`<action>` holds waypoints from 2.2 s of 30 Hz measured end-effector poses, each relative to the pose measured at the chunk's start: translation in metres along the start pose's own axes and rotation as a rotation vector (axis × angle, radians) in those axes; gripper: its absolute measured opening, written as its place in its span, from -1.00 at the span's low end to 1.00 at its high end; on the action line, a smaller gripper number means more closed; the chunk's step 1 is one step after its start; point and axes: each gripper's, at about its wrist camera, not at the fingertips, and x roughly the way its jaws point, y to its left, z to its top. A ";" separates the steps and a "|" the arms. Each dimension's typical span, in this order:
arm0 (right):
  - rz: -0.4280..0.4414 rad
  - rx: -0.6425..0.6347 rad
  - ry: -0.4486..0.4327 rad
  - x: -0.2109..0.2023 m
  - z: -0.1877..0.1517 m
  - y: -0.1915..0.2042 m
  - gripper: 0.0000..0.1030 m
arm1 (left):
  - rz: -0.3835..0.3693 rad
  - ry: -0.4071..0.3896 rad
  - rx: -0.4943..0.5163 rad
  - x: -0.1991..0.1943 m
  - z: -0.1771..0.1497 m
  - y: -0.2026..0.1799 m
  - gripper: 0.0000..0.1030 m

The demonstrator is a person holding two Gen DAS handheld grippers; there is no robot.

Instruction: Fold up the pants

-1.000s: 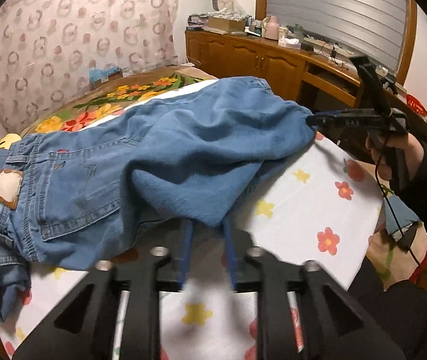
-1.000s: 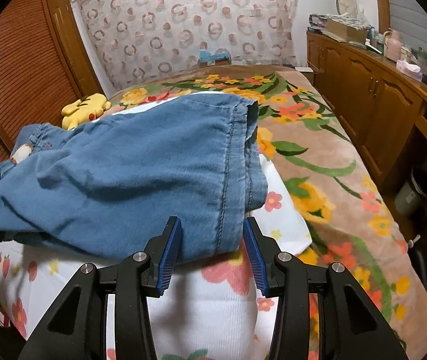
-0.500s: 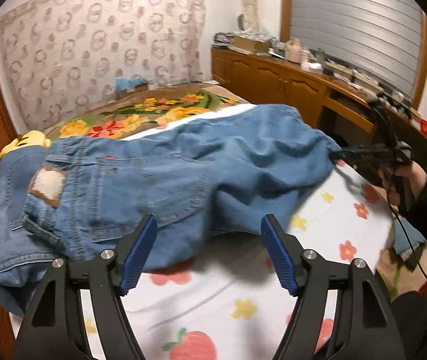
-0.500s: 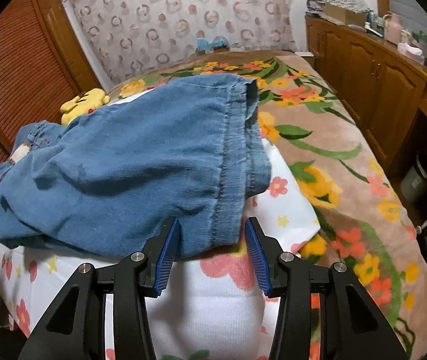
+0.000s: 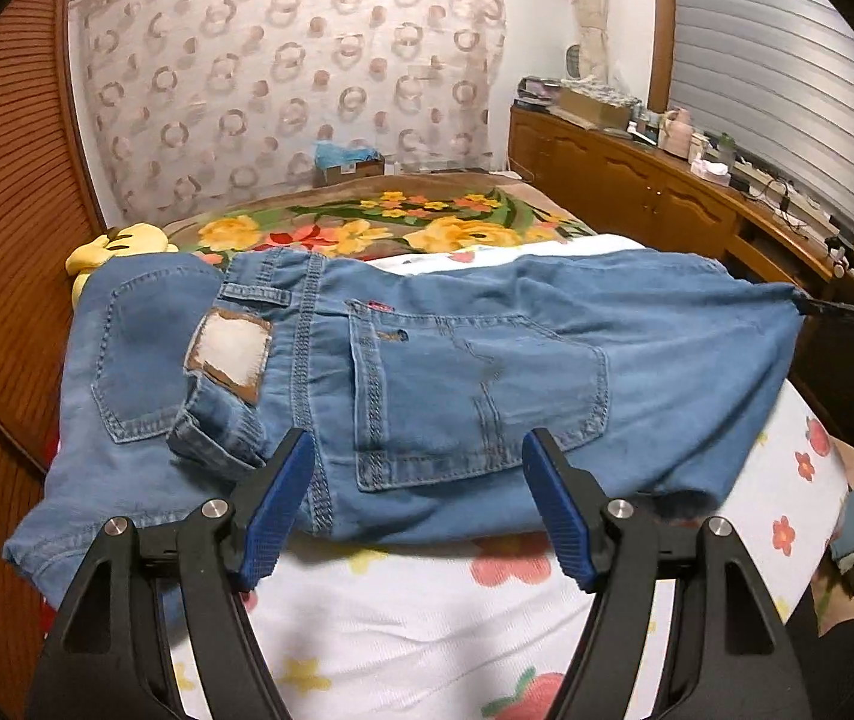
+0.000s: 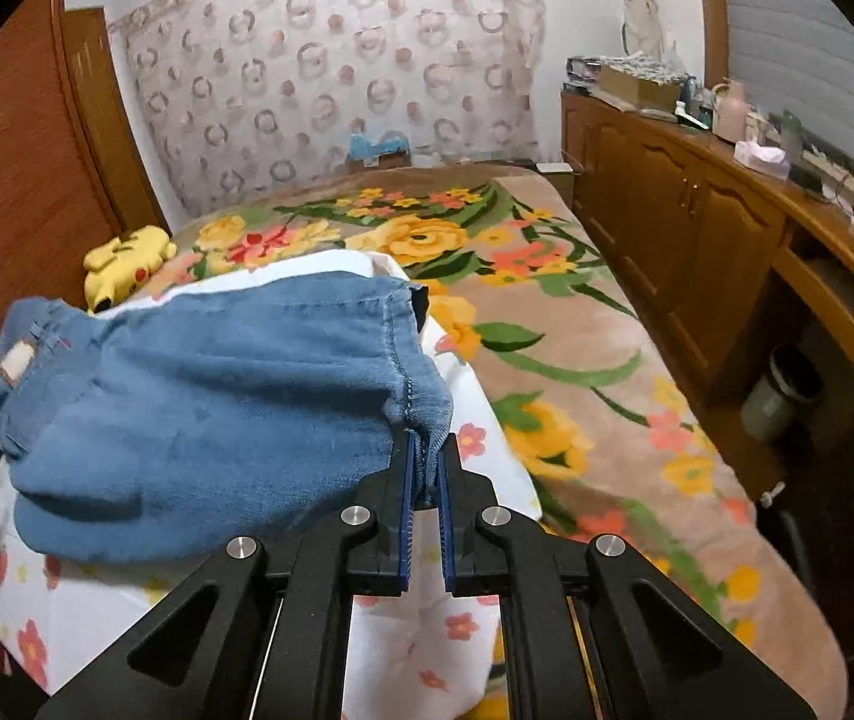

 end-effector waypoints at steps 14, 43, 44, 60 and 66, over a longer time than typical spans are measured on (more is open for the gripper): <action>0.126 -0.047 -0.051 -0.004 0.014 0.027 -0.87 | -0.020 -0.013 0.013 0.007 0.010 -0.002 0.41; 0.475 -0.395 0.033 0.044 0.048 0.136 -0.40 | -0.020 0.010 -0.021 0.012 0.004 0.009 0.41; 0.461 -0.387 0.027 0.045 0.050 0.131 -0.40 | -0.028 0.013 -0.017 0.015 0.005 0.006 0.41; 0.337 -0.274 0.065 0.071 0.038 0.115 -0.22 | -0.192 0.033 0.097 0.061 0.051 -0.066 0.29; 0.347 -0.289 0.102 0.099 0.046 0.121 -0.21 | -0.236 0.070 0.134 0.084 0.062 -0.084 -0.02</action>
